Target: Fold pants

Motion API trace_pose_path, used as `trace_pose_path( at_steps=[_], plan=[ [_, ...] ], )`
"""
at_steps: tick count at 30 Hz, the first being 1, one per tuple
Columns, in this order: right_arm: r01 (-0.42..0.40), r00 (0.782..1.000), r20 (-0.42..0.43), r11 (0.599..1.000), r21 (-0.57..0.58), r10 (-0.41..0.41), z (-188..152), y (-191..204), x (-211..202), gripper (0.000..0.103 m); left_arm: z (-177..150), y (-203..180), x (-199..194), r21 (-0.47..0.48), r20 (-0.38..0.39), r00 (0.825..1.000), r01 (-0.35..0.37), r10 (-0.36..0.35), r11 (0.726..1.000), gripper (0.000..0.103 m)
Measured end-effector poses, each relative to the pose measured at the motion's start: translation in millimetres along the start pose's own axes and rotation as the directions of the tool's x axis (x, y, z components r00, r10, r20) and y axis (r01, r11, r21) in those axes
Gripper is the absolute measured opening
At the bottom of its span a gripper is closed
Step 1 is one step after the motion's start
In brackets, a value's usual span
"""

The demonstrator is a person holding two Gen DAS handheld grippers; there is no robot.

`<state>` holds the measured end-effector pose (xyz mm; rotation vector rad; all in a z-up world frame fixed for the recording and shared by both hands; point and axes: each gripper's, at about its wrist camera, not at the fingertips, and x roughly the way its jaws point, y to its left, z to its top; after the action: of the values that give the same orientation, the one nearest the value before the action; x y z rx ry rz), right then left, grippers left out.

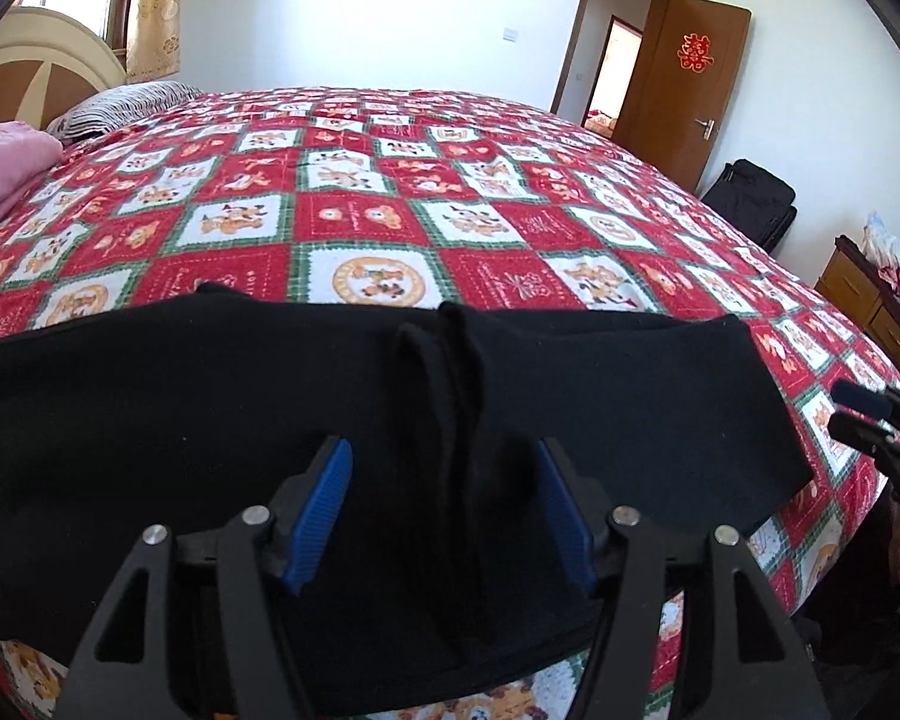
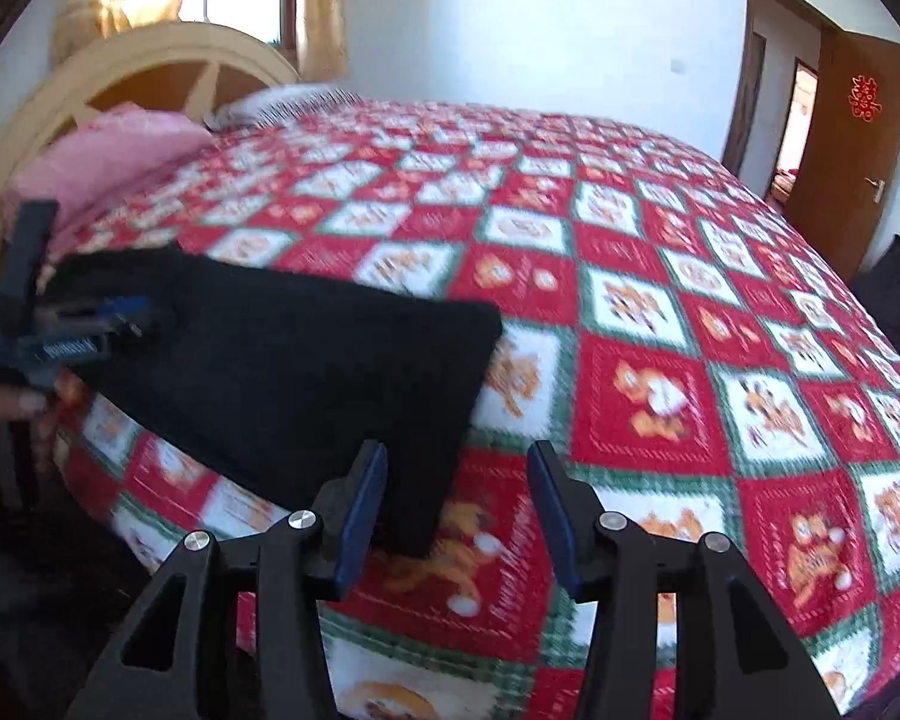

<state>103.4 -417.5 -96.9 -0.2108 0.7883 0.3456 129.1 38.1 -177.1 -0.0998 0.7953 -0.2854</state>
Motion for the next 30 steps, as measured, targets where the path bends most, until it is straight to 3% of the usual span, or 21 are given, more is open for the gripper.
trace_pose_path(
  at_steps=[2, 3, 5, 9, 17, 21, 25, 29, 30],
  plan=[
    [-0.052, 0.998, 0.017, 0.998, -0.019, 0.052, 4.3, 10.7, 6.8, 0.051, 0.2, 1.3, 0.0, -0.007, 0.001, 1.000, 0.008, -0.008, 1.000, 0.067],
    [-0.096, 0.995, -0.032, 0.995, -0.032, 0.095, 3.8, 18.4, 22.6, 0.051, 0.4, 2.6, -0.2, -0.013, 0.001, 1.000, 0.015, -0.015, 1.000, 0.067],
    [-0.081, 0.987, -0.143, 0.997, -0.018, 0.078, 0.0, 23.9, 53.4, 0.051, 0.6, 4.4, -0.5, -0.016, 0.000, 1.000, 0.025, -0.025, 1.000, 0.068],
    [-0.053, 0.989, -0.143, 0.998, -0.037, 0.047, 5.1, 30.4, 49.5, 0.051, 1.2, 4.8, -0.9, -0.022, -0.001, 1.000, 0.031, -0.031, 0.999, 0.068],
    [-0.094, 0.994, -0.063, 0.993, -0.070, 0.089, 36.8, 51.6, 31.3, 0.051, 7.0, 8.3, -12.8, -0.040, 0.014, 1.000, 0.009, -0.008, 0.999, 0.071],
    [-0.143, 0.990, -0.011, 0.987, -0.079, 0.142, 65.4, 72.3, 49.4, 0.051, 11.9, 15.9, -22.9, -0.040, 0.053, 0.998, -0.026, 0.028, 0.999, 0.077],
    [-0.254, 0.967, -0.007, 0.964, -0.080, 0.255, 89.0, 99.6, 73.3, 0.051, 15.2, 33.8, -27.7, -0.064, 0.072, 0.992, -0.096, 0.101, 0.993, 0.079],
    [-0.288, 0.958, -0.038, 0.949, -0.130, 0.285, 93.0, 130.5, 99.3, 0.051, 16.5, 58.1, -32.4, -0.138, 0.076, 0.988, -0.122, 0.134, 0.983, 0.079],
    [-0.286, 0.957, -0.087, 0.946, -0.155, 0.276, 90.2, 139.5, 112.8, 0.051, 16.8, 63.5, -34.1, -0.155, 0.078, 0.987, -0.127, 0.140, 0.980, 0.079]
  ],
)
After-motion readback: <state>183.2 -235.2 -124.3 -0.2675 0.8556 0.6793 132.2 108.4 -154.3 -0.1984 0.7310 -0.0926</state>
